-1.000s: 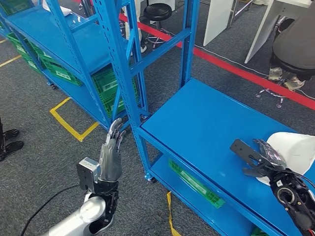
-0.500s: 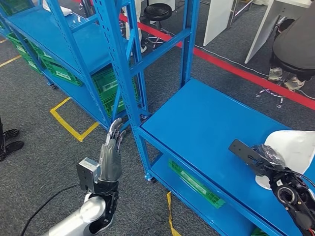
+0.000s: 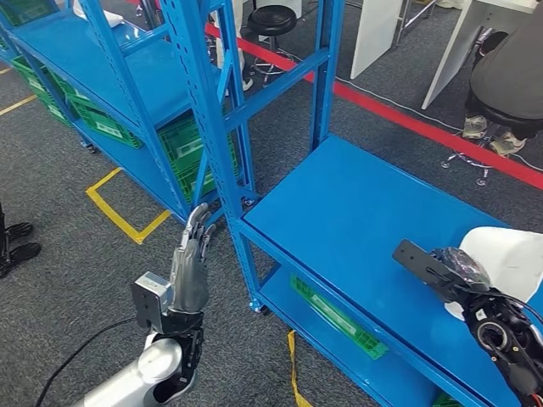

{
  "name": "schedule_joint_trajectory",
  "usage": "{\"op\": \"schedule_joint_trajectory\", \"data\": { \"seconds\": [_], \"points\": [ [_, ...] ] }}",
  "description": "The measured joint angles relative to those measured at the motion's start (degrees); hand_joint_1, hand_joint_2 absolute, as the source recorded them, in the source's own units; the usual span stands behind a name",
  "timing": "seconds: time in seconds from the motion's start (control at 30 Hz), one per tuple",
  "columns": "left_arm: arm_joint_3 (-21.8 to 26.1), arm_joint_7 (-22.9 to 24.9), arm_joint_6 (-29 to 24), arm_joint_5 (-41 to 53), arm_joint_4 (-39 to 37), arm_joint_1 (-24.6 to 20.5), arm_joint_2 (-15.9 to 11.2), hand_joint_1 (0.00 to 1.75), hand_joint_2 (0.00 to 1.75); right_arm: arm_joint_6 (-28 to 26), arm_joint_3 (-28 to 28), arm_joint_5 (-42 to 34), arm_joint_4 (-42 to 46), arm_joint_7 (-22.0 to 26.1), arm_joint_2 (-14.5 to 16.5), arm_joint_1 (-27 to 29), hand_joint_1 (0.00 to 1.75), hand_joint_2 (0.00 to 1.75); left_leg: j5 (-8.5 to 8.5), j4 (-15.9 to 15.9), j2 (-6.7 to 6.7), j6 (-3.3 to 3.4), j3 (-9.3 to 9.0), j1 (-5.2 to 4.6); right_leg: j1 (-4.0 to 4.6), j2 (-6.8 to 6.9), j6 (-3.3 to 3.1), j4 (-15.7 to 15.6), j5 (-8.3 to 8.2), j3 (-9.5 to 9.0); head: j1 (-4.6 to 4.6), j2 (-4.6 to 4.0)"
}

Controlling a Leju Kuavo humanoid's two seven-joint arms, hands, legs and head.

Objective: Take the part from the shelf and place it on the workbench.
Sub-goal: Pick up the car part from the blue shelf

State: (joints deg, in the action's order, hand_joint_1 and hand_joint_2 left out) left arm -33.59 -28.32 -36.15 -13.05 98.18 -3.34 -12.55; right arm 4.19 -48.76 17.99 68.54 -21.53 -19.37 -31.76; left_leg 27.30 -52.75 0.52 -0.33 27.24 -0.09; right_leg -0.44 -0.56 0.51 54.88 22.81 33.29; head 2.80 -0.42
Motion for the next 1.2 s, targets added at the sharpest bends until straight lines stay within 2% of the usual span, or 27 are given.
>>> {"op": "schedule_joint_trajectory", "data": {
  "seconds": [0.7, 0.87, 1.0, 1.1, 1.2],
  "points": [
    [0.48, -0.05, 0.00, -0.08, 0.00, 0.01, 0.00, 0.00, 0.00, -0.28, -0.02, -0.13, 0.00, 0.13, 0.01, 0.00, 1.75, 1.75, 0.00, 0.00, 0.00, 0.00, 0.00, 0.00, 0.00, 0.00, 0.00, 0.00, 0.00, 0.00, 0.00, 0.00],
    [0.52, -0.27, 0.01, -0.20, 0.00, 0.08, 0.00, 0.00, 0.00, -2.39, 0.04, -0.89, 0.08, 2.03, 0.10, 0.02, 1.75, 1.75, 0.00, 0.00, 0.00, 0.00, 0.00, 0.00, 0.00, 0.00, 0.00, 0.00, 0.00, 0.00, 0.01, 0.00],
    [0.52, -0.92, 0.00, -0.30, 0.00, 0.20, 0.00, 0.00, 0.00, -6.45, 0.43, -0.20, 1.01, 5.55, 0.11, 0.09, 0.00, 1.75, 0.00, -0.01, 0.00, 0.00, -0.03, 0.00, 0.00, 0.00, 0.00, 0.00, 0.00, 0.01, 0.01, 0.00],
    [0.52, -1.48, 0.00, -0.38, 0.00, 0.27, 0.01, 0.00, 0.00, -12.12, 1.12, 2.97, 3.00, 10.02, 0.13, 0.92, 0.00, 1.75, 0.00, -0.01, 0.00, 0.00, -0.06, 0.00, 0.00, 0.01, 0.00, 0.00, 0.00, 0.01, 0.00, 0.00],
    [0.52, -1.90, 0.02, -0.41, -0.03, 0.29, 0.05, 0.00, 0.00, -19.87, 2.32, 9.76, 6.70, 13.19, 0.38, 3.24, 0.00, 1.75, 0.00, 0.00, 0.01, 0.00, -0.06, 0.00, 0.01, 0.02, 0.00, 0.00, 0.01, 0.02, 0.01, 0.00]
  ]
}}
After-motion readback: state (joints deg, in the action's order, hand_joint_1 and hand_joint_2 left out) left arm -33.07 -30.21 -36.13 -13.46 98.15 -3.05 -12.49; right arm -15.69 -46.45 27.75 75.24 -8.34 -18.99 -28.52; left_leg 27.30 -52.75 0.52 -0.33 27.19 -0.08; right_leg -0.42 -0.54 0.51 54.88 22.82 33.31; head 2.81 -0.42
